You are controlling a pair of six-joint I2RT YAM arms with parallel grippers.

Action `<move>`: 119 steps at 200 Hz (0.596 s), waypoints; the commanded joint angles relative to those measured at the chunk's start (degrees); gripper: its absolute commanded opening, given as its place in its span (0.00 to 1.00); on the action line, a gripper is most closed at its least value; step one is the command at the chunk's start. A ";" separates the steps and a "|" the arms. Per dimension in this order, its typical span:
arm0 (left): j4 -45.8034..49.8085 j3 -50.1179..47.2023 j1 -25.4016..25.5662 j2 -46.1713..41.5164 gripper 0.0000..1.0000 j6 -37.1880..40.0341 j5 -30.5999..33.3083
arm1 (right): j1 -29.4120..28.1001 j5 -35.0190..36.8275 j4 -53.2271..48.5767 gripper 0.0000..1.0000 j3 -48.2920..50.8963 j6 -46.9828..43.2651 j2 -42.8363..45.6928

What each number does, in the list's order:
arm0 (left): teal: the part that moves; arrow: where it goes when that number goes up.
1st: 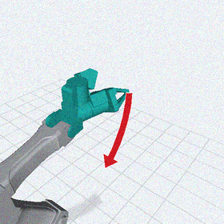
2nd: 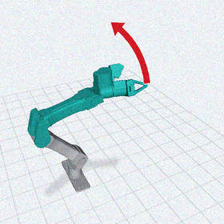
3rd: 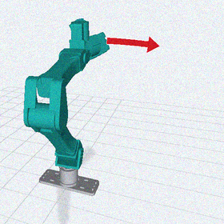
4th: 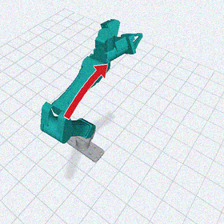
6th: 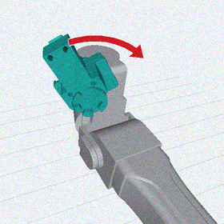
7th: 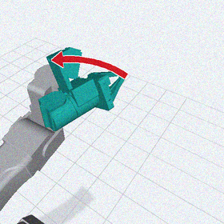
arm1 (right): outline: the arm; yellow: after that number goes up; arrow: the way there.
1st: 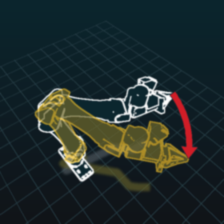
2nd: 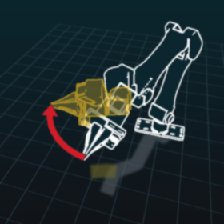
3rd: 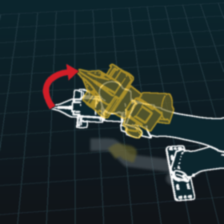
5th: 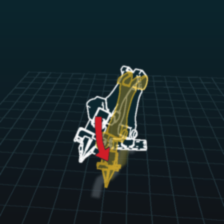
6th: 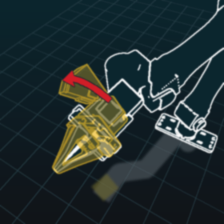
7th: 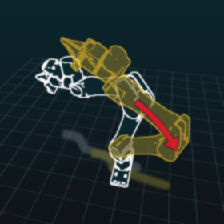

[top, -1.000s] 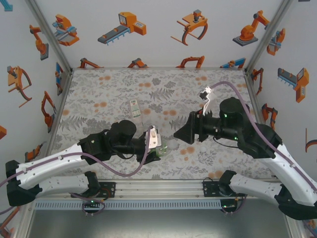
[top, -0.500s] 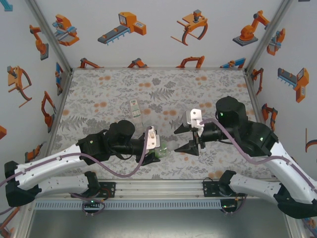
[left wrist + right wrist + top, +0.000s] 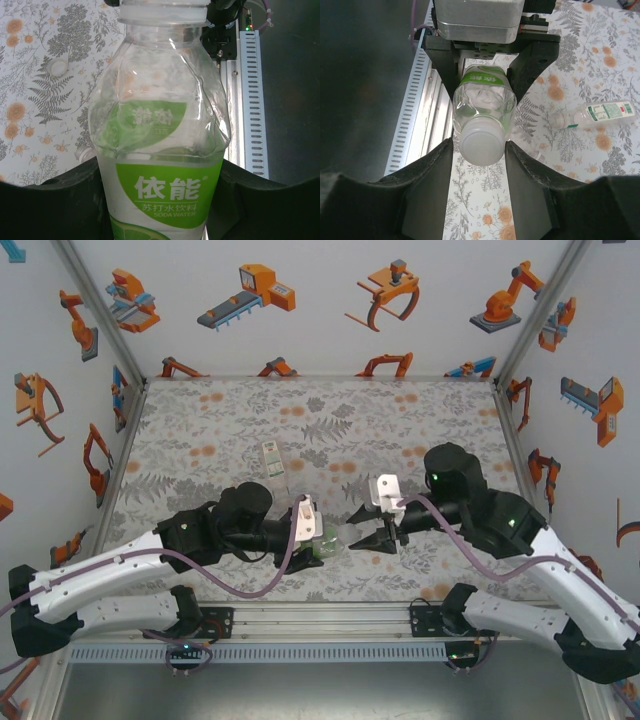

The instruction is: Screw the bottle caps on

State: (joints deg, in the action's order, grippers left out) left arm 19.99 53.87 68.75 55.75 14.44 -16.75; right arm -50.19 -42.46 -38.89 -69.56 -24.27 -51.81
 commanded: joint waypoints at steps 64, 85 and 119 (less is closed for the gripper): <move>-0.52 0.97 0.37 -0.20 0.00 -0.99 -1.57 | -0.25 -0.74 3.71 0.45 0.98 1.77 1.10; -0.87 0.89 0.30 -0.22 0.00 -0.99 -1.59 | -0.25 -0.50 3.13 0.42 1.19 2.24 1.03; -1.08 0.74 0.30 -0.04 0.00 -1.07 -1.44 | -0.40 0.74 4.32 0.24 2.10 4.79 1.75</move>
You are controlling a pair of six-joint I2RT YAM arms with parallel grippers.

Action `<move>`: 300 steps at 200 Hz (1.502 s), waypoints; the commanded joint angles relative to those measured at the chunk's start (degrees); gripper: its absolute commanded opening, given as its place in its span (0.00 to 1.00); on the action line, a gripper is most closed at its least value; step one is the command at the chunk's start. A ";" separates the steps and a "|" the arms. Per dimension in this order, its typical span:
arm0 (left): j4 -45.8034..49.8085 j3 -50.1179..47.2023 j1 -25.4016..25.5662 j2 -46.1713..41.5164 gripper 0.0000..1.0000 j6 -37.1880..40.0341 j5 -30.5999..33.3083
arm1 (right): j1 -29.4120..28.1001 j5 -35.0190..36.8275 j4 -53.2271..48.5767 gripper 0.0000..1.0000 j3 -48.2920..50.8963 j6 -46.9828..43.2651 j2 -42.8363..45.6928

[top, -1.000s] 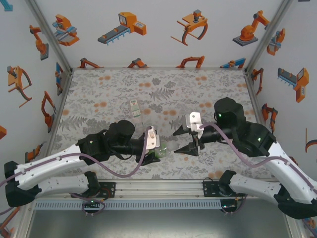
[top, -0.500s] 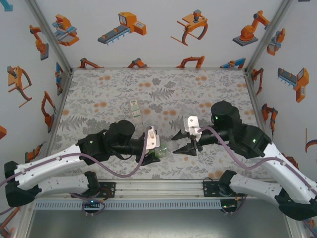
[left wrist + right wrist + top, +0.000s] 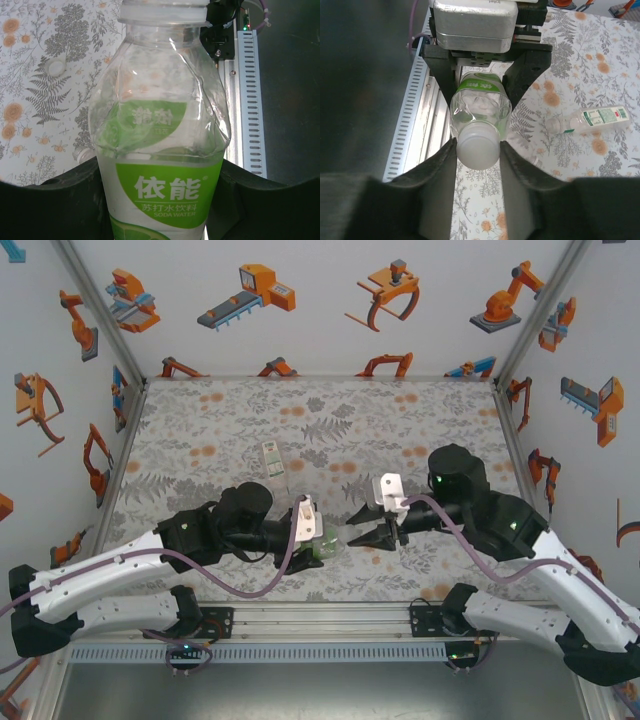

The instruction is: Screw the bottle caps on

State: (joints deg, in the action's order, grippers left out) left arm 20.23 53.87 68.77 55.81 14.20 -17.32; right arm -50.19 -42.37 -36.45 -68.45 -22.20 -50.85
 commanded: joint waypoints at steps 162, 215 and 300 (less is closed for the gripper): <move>-4.98 0.80 0.27 3.20 0.00 1.25 8.11 | -0.36 28.90 0.41 0.00 10.71 100.71 1.11; -4.03 0.89 0.26 2.82 0.02 1.36 8.08 | -0.43 28.51 0.12 0.00 8.02 99.10 -1.69; -2.06 -0.47 0.28 -0.66 0.74 0.04 13.47 | 3.34 33.67 -11.19 0.00 -0.64 82.72 -8.40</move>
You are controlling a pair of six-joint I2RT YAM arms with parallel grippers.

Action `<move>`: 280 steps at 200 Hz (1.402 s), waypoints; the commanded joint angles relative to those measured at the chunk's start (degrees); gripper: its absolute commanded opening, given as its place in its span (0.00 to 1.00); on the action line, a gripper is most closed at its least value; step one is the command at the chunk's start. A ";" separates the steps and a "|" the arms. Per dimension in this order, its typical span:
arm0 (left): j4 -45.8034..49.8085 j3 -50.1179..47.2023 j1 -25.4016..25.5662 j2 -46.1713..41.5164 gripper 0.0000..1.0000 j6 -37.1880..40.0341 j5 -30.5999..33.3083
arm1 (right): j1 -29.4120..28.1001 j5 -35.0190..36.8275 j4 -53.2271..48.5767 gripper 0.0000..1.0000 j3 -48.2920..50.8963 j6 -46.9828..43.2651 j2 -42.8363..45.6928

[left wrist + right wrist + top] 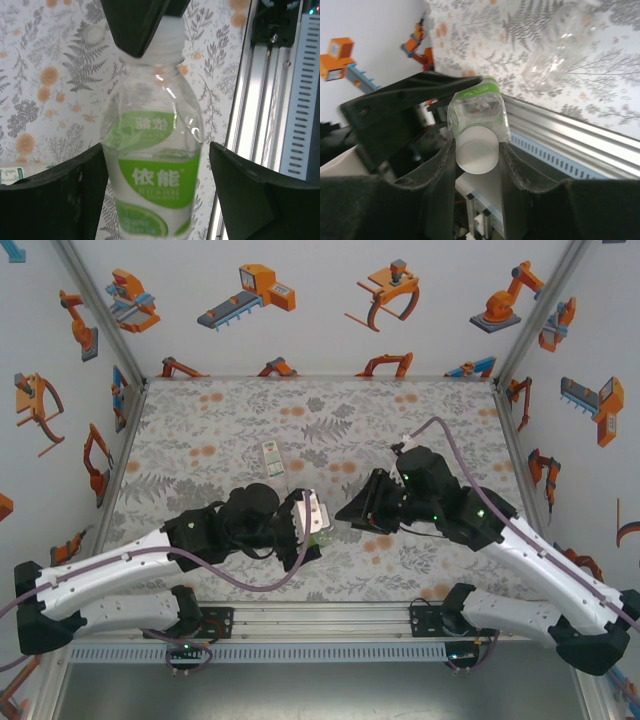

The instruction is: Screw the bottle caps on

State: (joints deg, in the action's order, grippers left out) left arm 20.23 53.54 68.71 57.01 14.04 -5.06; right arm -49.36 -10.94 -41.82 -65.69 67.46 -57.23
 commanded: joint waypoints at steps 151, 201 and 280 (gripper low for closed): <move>5.04 -3.47 -7.70 -10.04 0.77 -22.39 10.99 | 25.07 18.10 -25.59 0.00 -40.63 -51.24 -38.36; 10.30 -3.10 -9.04 -10.60 0.81 -33.64 14.82 | 32.00 14.61 -22.36 0.00 -53.16 -55.11 -52.49; 8.16 -3.72 -9.04 -9.88 0.80 -35.62 13.55 | 38.93 12.50 -22.44 0.00 -69.86 -57.55 -68.42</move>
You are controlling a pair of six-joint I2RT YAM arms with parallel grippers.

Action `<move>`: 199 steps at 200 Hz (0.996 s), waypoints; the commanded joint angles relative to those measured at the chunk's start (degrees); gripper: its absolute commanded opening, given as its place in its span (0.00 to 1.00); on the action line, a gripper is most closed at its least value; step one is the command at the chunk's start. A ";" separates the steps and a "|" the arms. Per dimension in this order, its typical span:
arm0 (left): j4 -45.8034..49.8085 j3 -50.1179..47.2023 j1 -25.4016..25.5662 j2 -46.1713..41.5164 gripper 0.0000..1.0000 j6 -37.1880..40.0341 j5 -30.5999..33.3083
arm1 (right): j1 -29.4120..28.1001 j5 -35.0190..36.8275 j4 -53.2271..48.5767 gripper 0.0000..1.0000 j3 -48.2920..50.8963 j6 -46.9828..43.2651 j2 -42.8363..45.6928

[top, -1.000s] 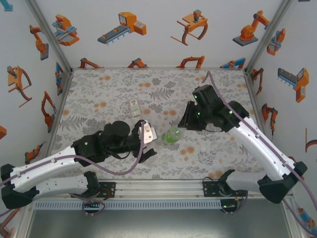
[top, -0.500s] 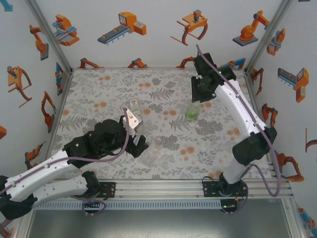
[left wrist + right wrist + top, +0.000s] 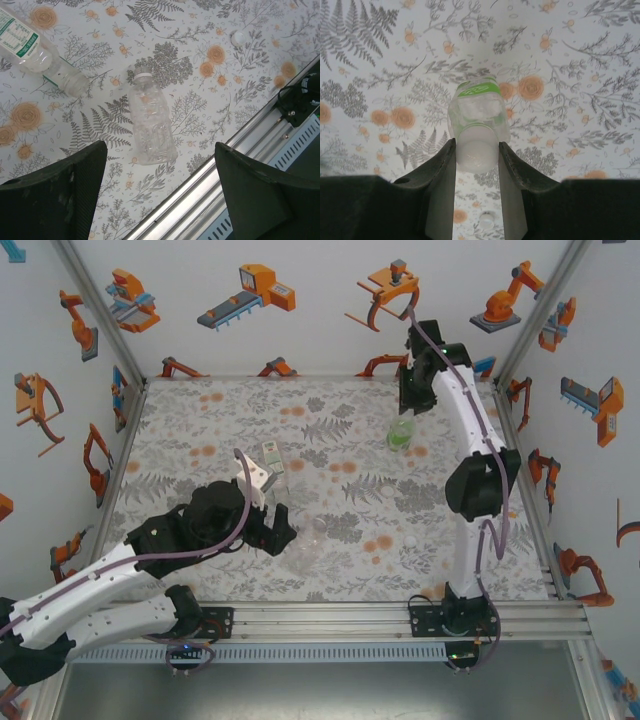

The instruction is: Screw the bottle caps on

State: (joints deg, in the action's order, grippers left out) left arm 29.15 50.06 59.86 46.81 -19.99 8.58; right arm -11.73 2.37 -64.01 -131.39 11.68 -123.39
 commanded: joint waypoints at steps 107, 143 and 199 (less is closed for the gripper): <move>-2.54 0.73 -0.22 3.64 0.77 0.01 -3.75 | 2.32 -0.60 -1.29 0.29 -7.11 -3.11 -7.48; -2.03 0.83 -0.25 3.52 0.77 0.03 -3.79 | 2.32 -0.10 -1.38 0.47 -7.60 -3.15 -7.56; -1.90 0.43 -0.20 3.11 0.77 0.04 -3.40 | 2.32 0.44 -2.91 0.53 -11.84 -3.18 -7.00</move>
State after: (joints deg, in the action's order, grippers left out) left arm 27.86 50.09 59.86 50.43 -20.14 5.52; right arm -9.54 2.09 -64.49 -139.83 8.95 -130.39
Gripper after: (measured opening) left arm 0.771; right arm 0.524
